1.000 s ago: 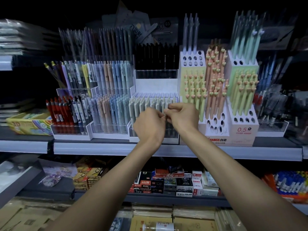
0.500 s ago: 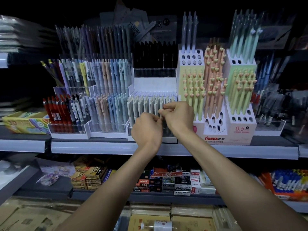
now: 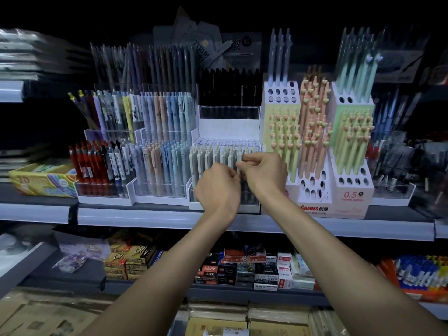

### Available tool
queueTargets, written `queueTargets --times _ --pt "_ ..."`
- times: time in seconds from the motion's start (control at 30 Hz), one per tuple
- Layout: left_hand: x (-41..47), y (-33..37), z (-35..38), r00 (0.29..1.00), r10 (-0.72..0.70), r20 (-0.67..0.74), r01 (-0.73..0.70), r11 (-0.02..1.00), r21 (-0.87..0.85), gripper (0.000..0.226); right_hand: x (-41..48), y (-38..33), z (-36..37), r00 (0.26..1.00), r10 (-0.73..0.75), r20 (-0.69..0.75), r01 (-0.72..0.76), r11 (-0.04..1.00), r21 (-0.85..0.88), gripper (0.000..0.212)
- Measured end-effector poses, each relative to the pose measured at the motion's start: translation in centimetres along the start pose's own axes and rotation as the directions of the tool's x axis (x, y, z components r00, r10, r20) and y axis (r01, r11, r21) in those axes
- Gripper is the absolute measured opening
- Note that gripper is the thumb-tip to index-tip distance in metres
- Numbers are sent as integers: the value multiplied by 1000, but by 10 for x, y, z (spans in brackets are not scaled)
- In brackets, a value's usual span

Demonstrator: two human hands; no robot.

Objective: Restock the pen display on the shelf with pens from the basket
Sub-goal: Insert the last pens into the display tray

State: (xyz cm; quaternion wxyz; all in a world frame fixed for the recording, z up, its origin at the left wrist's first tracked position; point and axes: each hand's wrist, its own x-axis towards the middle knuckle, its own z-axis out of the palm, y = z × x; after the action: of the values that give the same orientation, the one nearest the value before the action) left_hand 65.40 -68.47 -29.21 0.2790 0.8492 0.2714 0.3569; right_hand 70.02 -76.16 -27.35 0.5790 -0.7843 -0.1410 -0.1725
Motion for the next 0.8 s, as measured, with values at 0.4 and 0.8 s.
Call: queueTargets --times 0.4,0.8 --pt "-3 -9 9 999 -23 36 25 999 -39 24 -3 9 5 997 -78 -12 77 995 -66 13" --pt "-1 -11 11 996 -87 32 90 992 -86 22 -5 8 7 995 -98 -26 97 994 -43 8"
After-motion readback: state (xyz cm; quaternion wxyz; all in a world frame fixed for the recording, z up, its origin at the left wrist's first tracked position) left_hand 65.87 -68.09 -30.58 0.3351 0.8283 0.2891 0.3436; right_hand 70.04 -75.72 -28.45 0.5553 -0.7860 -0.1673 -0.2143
